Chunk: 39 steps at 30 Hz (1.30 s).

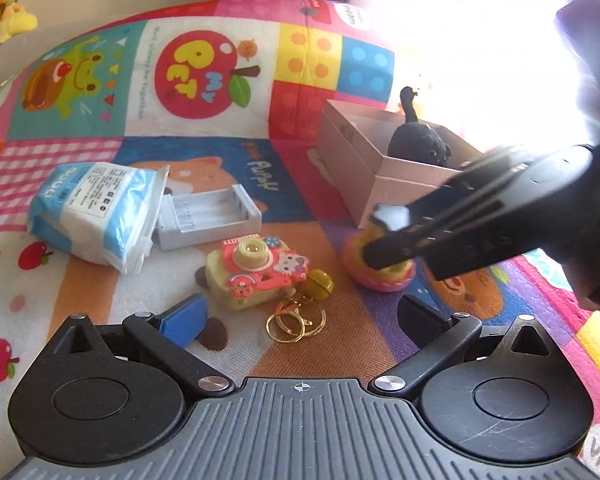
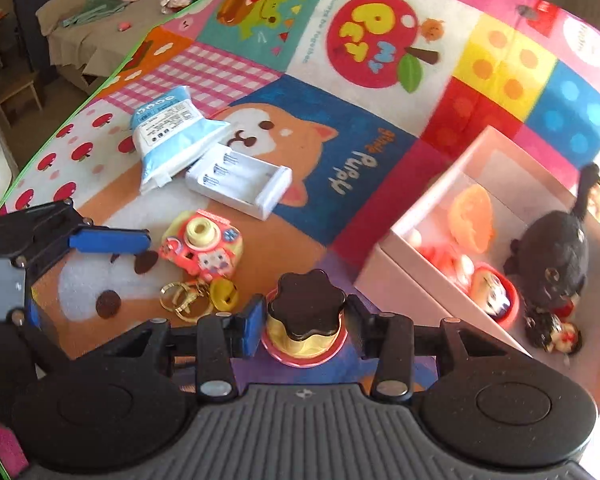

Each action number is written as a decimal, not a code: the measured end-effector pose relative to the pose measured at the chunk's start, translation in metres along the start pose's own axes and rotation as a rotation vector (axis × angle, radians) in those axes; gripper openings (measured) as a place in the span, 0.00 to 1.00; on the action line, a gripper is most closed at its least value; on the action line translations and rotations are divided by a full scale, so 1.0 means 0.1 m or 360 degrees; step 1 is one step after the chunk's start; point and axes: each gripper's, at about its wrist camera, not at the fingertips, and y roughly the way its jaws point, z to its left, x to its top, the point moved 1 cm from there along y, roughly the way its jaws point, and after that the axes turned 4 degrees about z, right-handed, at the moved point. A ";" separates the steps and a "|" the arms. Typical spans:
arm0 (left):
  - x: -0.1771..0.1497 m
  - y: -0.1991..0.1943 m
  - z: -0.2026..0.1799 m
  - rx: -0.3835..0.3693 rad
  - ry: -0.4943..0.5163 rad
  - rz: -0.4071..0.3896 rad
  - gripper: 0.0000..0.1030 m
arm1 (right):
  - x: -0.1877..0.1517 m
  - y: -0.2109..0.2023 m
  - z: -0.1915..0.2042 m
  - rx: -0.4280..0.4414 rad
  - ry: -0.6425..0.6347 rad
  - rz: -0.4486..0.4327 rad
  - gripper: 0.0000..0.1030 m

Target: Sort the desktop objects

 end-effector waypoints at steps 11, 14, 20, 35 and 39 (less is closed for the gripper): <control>0.24 0.33 -0.09 0.0077 -0.0070 0.0027 1.00 | -0.85 -0.33 -0.59 -0.0245 0.0376 -0.0148 0.60; 0.29 0.43 -0.17 0.0039 -0.0016 0.0039 1.00 | -1.01 -0.37 -0.60 -0.0299 0.0416 -0.0223 0.75; 0.30 0.44 -0.30 0.0022 0.0128 0.0075 1.00 | -1.20 -0.30 -0.57 -0.0325 0.0464 -0.0242 0.85; 0.09 0.06 0.00 0.0573 0.0360 0.0080 1.00 | -1.28 -0.23 -0.57 -0.0358 0.0543 -0.0255 1.00; 0.12 0.03 0.10 0.0426 0.0277 0.0082 1.00 | -1.28 -0.22 -0.59 -0.0338 0.0567 -0.0252 1.00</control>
